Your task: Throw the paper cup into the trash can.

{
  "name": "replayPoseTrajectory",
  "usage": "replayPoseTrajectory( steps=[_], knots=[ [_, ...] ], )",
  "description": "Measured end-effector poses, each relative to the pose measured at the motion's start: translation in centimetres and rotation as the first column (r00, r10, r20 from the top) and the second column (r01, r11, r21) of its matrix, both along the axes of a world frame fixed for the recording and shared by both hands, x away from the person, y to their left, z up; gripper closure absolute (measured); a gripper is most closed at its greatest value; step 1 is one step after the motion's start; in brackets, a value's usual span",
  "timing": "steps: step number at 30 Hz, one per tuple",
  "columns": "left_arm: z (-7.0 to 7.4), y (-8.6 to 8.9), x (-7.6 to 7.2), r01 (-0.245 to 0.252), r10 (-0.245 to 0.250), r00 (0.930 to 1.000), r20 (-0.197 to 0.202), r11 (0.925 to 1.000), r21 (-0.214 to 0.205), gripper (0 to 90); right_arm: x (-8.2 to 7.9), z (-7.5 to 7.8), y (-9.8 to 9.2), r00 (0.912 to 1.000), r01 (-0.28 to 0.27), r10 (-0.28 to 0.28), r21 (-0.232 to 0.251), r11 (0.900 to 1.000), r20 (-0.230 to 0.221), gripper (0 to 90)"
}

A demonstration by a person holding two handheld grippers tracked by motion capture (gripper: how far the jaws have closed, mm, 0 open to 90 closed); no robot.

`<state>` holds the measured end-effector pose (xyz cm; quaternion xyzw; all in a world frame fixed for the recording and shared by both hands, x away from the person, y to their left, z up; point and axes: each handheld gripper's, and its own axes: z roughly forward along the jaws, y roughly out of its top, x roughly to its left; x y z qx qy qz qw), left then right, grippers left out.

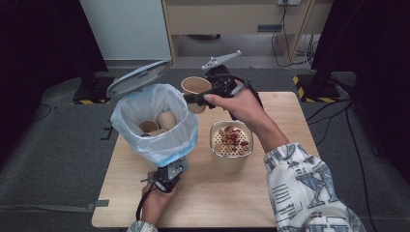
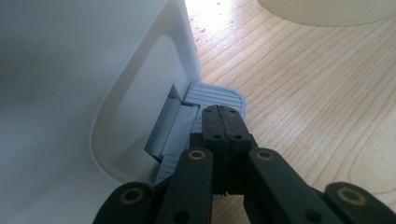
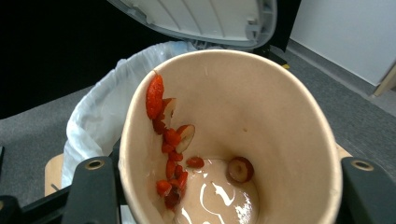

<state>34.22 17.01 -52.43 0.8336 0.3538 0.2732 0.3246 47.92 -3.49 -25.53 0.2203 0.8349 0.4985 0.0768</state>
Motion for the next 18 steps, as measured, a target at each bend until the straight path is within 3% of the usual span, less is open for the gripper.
replayPoseTrajectory(
  steps=[8, 18],
  knots=[
    [0.0, -0.1, 0.0, -0.001, 0.001, 1.0000, 0.003, 1.0000, 0.003, 89.3, 0.1, 0.4, 2.5, 0.9998, -0.020, 0.020, 0.009, 0.9998, 0.002, 35.6],
    [0.0, 0.0, 0.0, 0.001, -0.001, 1.0000, 0.001, 1.0000, 0.006, 89.3, -0.1, 0.4, 4.2, 0.9995, -0.028, 0.028, 0.024, 0.9993, 0.012, 35.2]
  ],
)
